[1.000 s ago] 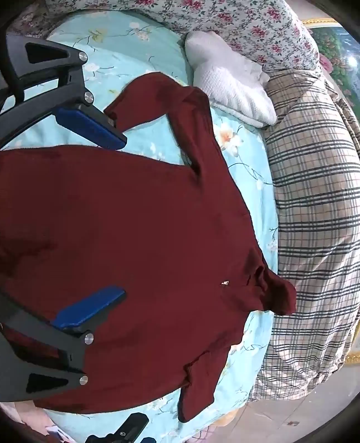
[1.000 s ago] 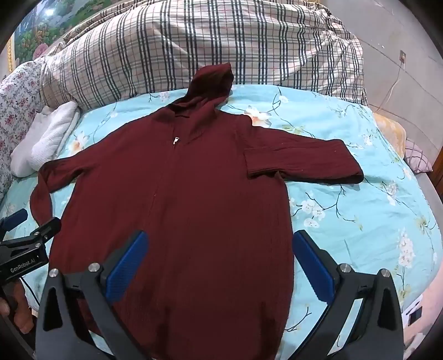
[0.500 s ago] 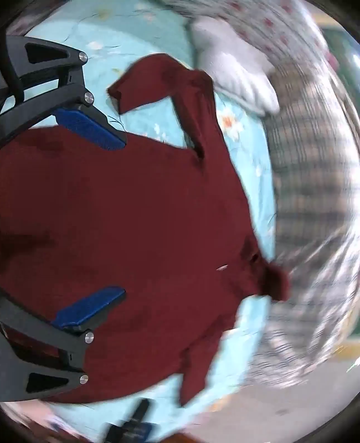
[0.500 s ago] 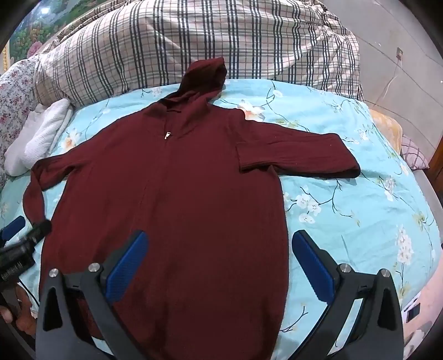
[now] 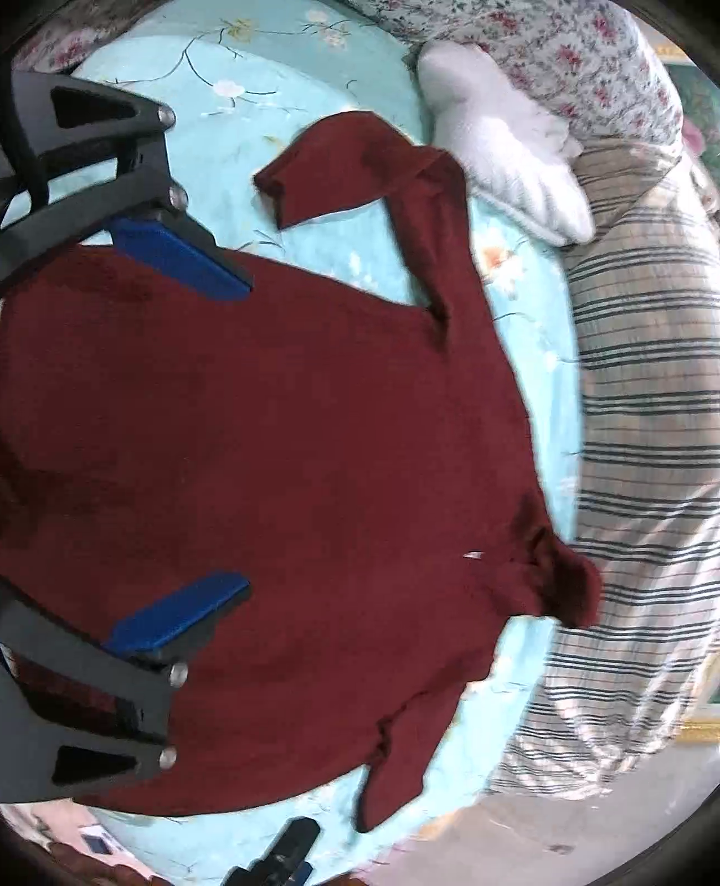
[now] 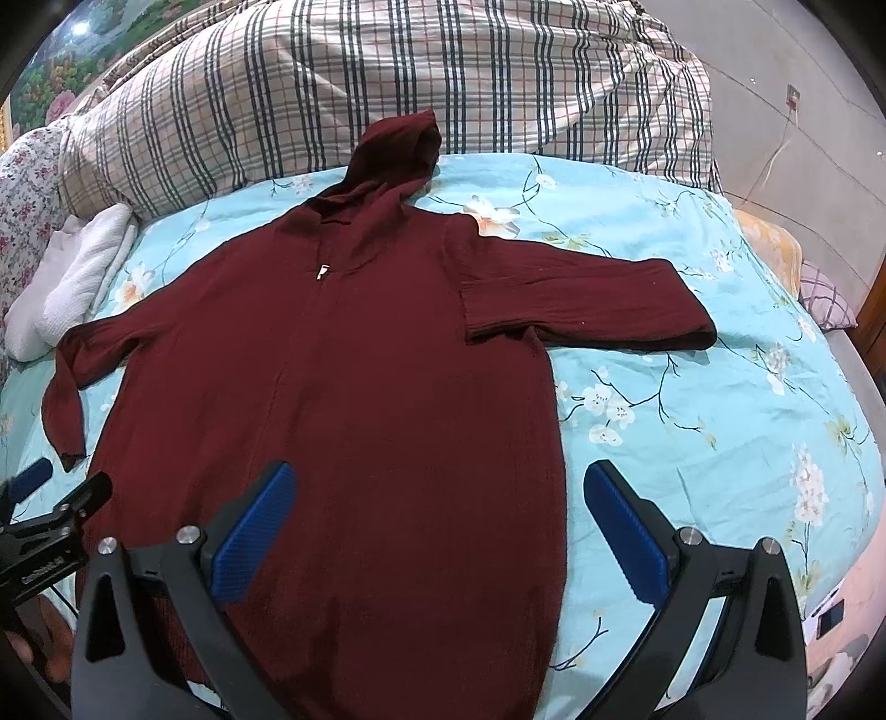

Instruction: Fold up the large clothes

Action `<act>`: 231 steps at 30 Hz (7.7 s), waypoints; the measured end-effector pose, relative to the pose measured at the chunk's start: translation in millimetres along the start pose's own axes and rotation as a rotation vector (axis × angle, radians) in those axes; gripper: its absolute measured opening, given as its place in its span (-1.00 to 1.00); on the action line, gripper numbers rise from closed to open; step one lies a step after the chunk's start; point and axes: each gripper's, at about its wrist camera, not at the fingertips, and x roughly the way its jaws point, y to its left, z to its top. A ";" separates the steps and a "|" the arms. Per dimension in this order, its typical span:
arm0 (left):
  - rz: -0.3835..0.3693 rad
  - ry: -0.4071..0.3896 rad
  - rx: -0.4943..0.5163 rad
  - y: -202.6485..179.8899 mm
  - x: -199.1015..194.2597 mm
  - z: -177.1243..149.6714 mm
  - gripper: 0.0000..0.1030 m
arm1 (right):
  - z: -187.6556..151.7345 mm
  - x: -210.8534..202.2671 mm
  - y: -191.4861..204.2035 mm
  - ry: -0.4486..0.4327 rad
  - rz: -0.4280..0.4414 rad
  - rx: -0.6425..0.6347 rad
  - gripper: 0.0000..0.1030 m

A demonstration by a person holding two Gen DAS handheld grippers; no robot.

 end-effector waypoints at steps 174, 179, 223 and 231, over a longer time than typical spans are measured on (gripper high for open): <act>-0.040 -0.045 -0.132 81.6 182.8 136.8 -0.43 | 108.9 167.4 -60.6 0.188 0.127 0.211 -0.12; 0.010 -0.077 -0.156 122.0 135.9 104.2 -0.08 | 112.0 132.8 -42.6 0.127 0.209 0.206 -0.11; -0.165 -0.161 -0.137 86.7 35.1 135.3 -0.92 | 61.1 80.0 22.6 0.140 0.499 0.198 -0.03; -0.329 -0.137 0.008 -45.8 76.0 183.5 -0.92 | 67.5 76.3 -35.4 0.064 0.436 0.325 -0.03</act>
